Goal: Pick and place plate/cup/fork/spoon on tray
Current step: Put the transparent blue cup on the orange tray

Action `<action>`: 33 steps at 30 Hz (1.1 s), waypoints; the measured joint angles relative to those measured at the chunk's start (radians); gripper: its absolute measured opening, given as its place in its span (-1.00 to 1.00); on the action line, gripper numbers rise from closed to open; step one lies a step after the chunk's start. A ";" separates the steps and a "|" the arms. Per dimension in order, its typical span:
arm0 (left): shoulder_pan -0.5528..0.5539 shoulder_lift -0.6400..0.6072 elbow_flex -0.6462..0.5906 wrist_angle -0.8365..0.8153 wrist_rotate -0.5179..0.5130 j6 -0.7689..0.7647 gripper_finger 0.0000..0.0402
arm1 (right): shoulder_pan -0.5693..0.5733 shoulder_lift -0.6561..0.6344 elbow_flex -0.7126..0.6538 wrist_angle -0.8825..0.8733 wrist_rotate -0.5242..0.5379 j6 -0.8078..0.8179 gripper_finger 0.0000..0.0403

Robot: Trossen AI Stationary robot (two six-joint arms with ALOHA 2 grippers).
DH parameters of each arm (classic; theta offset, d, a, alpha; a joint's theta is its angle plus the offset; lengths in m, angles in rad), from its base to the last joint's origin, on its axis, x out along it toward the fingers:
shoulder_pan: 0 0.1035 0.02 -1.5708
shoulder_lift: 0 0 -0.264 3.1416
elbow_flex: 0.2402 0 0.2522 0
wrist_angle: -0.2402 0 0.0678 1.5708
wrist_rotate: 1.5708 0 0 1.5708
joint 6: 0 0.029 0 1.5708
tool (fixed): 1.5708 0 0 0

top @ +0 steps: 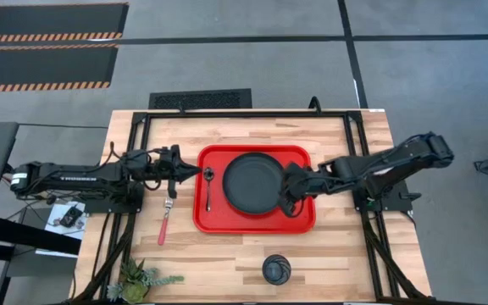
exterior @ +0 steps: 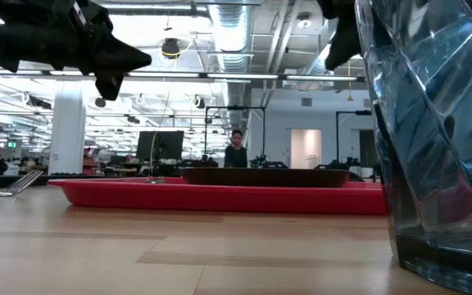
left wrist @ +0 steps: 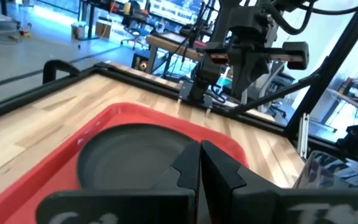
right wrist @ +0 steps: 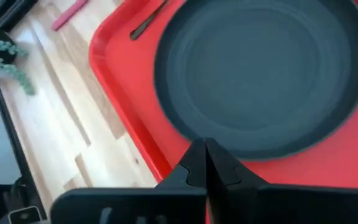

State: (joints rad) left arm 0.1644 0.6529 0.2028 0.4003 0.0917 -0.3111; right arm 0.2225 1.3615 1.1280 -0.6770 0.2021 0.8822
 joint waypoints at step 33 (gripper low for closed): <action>0.000 -0.006 0.000 -0.033 0.028 -0.004 -1.00 | 0.090 0.068 0.120 -0.089 -0.188 0.123 0.00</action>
State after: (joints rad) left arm 0.1642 0.6468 0.2031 0.3676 0.1196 -0.3154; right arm 0.3120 1.4296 1.2480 -0.7657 0.0144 1.0056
